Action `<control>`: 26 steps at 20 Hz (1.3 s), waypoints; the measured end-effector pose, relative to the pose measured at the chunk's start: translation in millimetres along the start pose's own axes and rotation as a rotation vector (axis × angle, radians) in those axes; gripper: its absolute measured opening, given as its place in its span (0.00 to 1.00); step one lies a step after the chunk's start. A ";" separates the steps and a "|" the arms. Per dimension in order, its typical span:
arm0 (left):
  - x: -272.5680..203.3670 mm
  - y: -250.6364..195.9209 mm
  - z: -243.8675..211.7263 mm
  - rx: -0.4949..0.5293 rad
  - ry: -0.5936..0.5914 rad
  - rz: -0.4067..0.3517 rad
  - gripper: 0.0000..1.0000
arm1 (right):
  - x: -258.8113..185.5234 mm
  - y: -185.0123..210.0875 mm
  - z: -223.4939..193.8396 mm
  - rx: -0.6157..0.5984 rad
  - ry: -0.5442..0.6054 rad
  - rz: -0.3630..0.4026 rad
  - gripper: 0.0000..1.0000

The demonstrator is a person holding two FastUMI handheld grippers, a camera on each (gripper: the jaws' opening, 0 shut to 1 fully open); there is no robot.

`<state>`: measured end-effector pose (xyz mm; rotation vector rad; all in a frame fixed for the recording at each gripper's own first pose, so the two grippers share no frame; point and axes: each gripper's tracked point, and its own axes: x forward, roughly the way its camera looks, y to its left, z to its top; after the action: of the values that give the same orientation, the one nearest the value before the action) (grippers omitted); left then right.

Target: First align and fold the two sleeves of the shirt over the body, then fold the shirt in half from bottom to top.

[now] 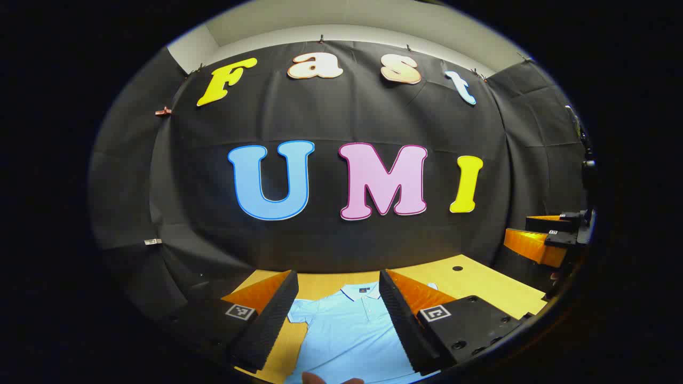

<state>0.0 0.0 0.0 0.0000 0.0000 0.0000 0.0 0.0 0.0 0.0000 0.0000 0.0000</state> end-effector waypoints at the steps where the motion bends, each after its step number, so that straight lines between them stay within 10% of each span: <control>1: 1.0 0.1 0.3 0.002 0.002 0.000 0.96 | 0.8 0.0 -0.2 0.002 0.001 0.000 0.97; 26: 7.7 10.4 -4.2 -0.001 0.017 0.007 0.96 | 61.1 0.4 -56.0 0.026 0.143 0.002 0.97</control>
<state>7.7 10.4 -4.2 -0.0006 0.0173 0.0069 61.1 0.4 -56.0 0.0263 0.1428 0.0025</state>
